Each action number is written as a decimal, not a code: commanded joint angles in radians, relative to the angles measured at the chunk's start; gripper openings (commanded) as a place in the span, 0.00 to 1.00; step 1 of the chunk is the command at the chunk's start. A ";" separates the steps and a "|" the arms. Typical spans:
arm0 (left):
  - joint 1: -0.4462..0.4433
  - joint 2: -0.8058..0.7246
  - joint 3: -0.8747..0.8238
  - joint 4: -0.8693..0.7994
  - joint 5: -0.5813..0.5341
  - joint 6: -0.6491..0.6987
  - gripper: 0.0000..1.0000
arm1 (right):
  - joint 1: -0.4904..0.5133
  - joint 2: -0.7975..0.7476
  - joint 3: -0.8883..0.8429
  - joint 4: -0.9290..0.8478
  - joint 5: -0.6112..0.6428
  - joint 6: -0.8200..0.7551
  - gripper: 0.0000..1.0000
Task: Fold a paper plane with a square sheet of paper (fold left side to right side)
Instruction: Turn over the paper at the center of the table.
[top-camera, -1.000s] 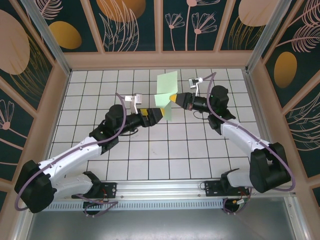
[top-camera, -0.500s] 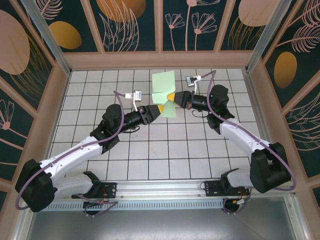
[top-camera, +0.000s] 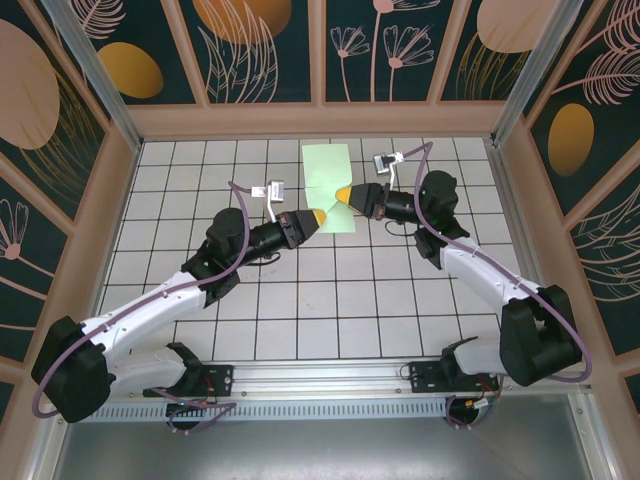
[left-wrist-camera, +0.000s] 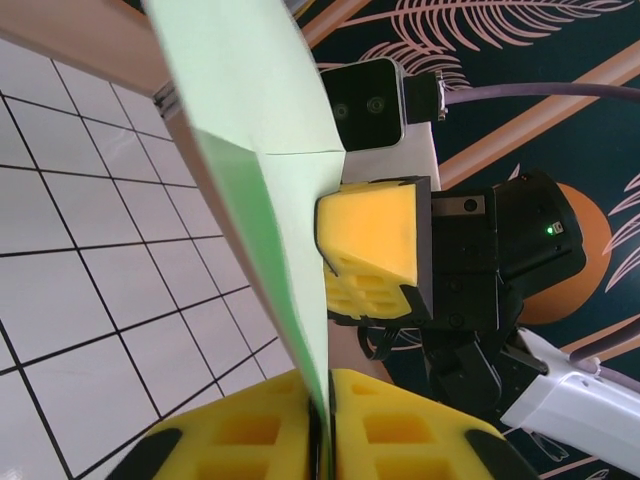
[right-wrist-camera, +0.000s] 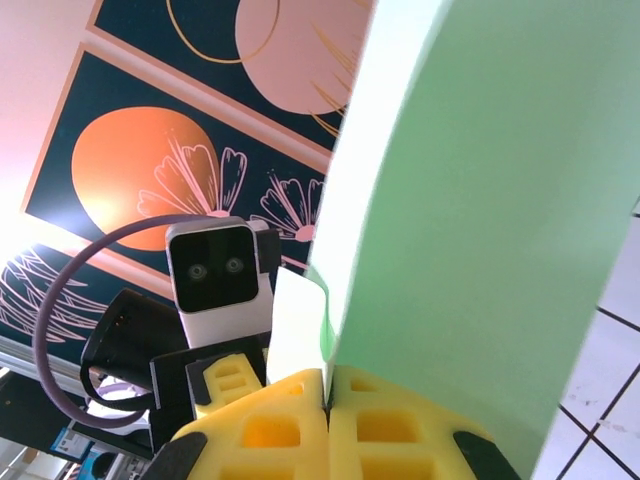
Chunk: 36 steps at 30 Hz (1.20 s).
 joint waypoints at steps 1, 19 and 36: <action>0.005 0.004 0.012 -0.043 -0.011 0.047 0.09 | -0.008 -0.042 0.010 -0.120 0.012 -0.093 0.00; -0.128 0.246 0.348 -1.101 -0.748 0.268 0.00 | -0.179 -0.198 0.005 -0.949 0.712 -0.432 0.62; -0.244 0.773 0.697 -1.480 -0.824 0.165 0.00 | -0.258 -0.261 -0.111 -0.897 0.682 -0.394 0.67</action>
